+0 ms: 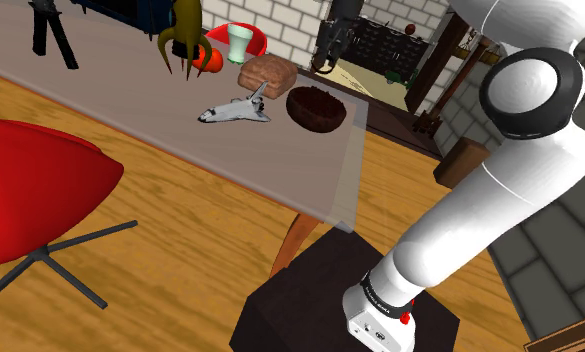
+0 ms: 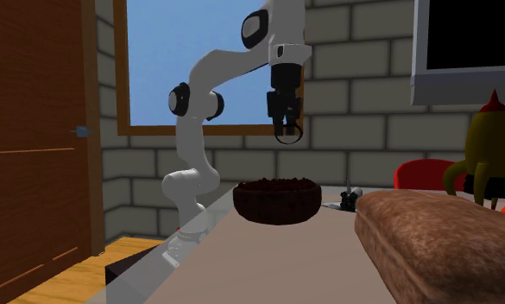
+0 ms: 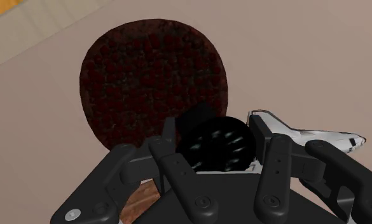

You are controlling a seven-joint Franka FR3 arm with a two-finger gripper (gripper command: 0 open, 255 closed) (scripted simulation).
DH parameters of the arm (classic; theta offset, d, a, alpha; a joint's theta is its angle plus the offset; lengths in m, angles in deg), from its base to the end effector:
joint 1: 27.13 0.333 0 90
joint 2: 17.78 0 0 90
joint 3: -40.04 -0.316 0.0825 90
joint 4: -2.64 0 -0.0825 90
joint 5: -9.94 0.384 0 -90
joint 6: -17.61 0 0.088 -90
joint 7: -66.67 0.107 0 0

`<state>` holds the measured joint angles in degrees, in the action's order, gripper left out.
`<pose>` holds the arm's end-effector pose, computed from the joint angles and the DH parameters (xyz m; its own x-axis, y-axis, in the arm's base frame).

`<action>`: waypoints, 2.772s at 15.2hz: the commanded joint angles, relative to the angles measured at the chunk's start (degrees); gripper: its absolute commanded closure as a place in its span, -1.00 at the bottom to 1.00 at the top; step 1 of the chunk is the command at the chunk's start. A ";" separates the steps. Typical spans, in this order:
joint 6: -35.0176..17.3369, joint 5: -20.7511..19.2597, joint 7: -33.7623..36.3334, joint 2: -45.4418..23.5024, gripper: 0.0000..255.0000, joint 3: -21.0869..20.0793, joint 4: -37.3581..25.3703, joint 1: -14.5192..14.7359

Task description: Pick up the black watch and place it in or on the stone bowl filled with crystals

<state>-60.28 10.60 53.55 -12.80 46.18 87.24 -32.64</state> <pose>0.4918 -0.1032 0.6955 0.9993 0.0288 -0.0252 0.0281 -0.9992 -0.0270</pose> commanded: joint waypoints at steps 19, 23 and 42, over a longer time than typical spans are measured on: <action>-11.39 -0.49 -6.86 -0.45 1.00 3.54 11.02 -3.10; -11.39 -0.49 -6.86 -0.45 1.00 3.54 11.02 -3.10; -3.34 -0.02 -7.21 -3.34 -1.00 3.78 0.12 -3.27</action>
<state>-63.66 10.58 46.34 -16.13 49.95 87.40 -35.90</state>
